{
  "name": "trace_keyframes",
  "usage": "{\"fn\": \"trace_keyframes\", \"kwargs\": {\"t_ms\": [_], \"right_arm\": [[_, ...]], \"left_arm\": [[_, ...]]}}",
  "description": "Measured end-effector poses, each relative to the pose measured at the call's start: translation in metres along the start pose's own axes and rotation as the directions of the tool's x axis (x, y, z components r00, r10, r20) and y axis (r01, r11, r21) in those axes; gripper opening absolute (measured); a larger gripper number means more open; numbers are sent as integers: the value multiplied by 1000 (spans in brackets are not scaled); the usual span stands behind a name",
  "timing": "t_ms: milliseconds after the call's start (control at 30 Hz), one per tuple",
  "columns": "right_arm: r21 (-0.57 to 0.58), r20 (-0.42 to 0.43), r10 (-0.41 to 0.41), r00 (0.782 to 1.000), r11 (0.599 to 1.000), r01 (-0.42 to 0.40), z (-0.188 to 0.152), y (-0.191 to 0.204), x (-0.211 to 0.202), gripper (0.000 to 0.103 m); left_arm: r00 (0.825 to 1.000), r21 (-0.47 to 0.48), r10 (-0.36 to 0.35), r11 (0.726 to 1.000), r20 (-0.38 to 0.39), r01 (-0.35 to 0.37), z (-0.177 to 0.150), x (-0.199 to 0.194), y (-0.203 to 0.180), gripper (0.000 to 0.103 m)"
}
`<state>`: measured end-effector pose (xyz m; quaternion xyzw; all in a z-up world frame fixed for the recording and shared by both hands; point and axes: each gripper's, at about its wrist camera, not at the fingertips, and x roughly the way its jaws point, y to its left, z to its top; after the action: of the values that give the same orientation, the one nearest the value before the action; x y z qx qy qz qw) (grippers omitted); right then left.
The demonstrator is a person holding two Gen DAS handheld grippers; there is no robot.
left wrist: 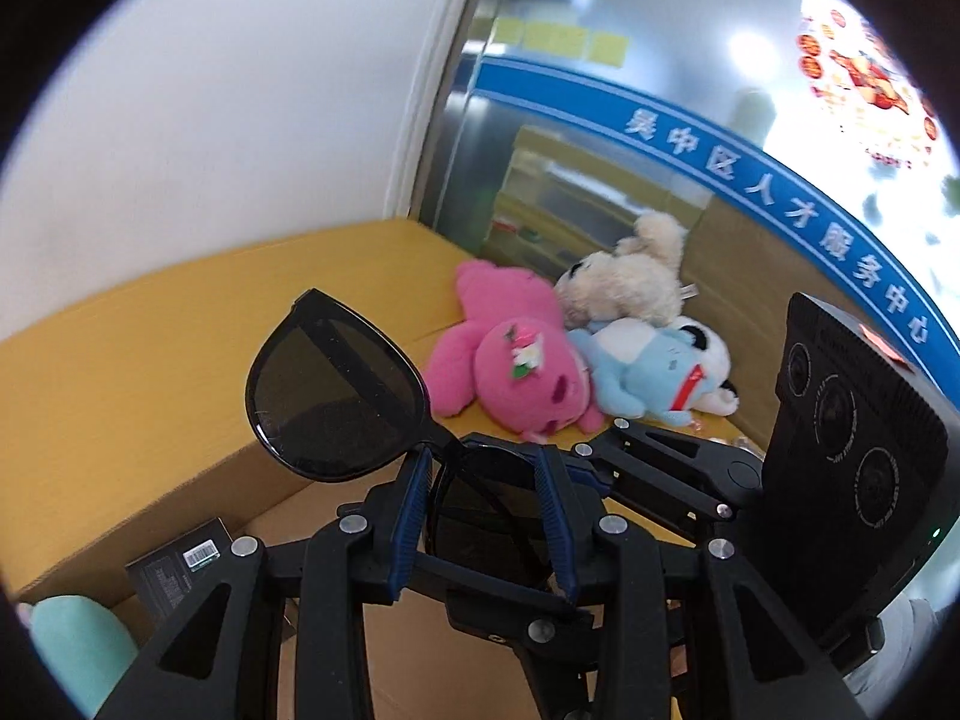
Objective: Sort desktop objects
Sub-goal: 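Carry the sunglasses with the right gripper over the cardboard box, then lower the sunglasses into the box and open the right gripper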
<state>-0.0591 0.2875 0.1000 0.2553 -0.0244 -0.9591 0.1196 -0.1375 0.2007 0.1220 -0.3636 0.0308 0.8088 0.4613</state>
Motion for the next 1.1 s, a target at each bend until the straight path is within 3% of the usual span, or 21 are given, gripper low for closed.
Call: {"fn": "trace_keyframes", "kwargs": {"t_ms": [233,467,600,767,967,1100], "right_arm": [[105,-222,7,975,994,17,-27,-37,86,48],[187,-425,35,905,981,50,-70,-54,132,46],[206,-481,36,876,976,74,-86,-58,145,47],[189,-488,23,873,979,80,-86,-55,149,47],[151,-477,11,879,986,70,-88,-48,147,48],[96,-475,-21,880,992,75,-85,-35,139,63]], "left_arm": [[988,-190,-101,979,-119,77,-27,79,65,35],[953,-284,-163,955,-256,87,-62,127,77,35],[939,-361,-208,927,-275,99,-75,139,89,32],[934,-418,-214,905,-285,79,-77,142,99,33],[934,-397,-169,917,-316,31,-74,138,92,32],[946,-354,-122,935,-299,9,-67,110,86,32]]}}
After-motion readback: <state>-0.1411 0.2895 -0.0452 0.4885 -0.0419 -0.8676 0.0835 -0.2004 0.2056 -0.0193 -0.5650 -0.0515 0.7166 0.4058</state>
